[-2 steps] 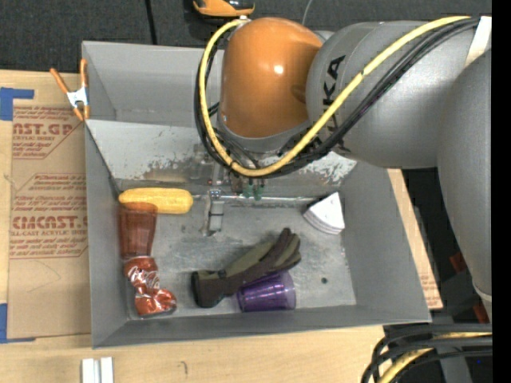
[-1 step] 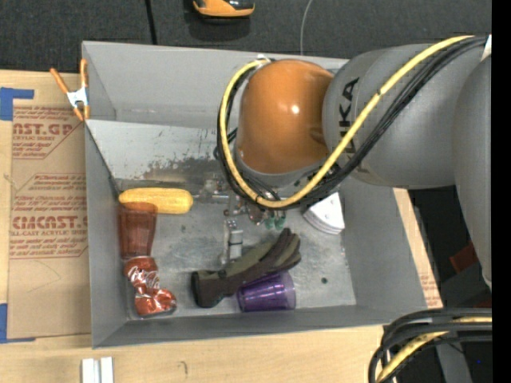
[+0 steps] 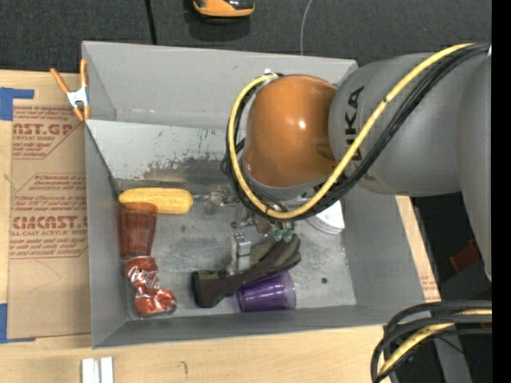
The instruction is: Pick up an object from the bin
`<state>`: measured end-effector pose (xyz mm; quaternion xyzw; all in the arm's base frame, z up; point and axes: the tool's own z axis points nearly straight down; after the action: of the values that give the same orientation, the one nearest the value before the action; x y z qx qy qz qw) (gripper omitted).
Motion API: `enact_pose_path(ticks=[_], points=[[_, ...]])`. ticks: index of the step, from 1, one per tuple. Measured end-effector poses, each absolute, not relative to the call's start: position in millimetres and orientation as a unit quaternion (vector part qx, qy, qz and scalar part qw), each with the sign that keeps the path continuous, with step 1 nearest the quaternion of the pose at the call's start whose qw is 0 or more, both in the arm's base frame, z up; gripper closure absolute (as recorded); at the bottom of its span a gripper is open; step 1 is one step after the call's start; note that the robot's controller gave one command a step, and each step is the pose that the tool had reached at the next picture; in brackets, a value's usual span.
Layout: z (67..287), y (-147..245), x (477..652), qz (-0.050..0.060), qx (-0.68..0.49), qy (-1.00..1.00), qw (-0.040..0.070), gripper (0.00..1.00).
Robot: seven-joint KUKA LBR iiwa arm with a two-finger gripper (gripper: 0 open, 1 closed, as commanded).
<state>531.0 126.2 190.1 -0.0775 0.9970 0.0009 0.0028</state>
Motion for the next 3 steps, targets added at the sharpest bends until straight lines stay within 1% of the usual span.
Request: enact_pose_path(ticks=[1,2,3], points=[[205.3,121.4,522.6,-0.001,-0.185,0.983,-0.002,0.00],[170.2,127.8,508.6,0.001,-0.219,0.976,0.005,0.00],[125.7,119.5,496.2,0.001,-0.208,0.978,0.000,0.00]])
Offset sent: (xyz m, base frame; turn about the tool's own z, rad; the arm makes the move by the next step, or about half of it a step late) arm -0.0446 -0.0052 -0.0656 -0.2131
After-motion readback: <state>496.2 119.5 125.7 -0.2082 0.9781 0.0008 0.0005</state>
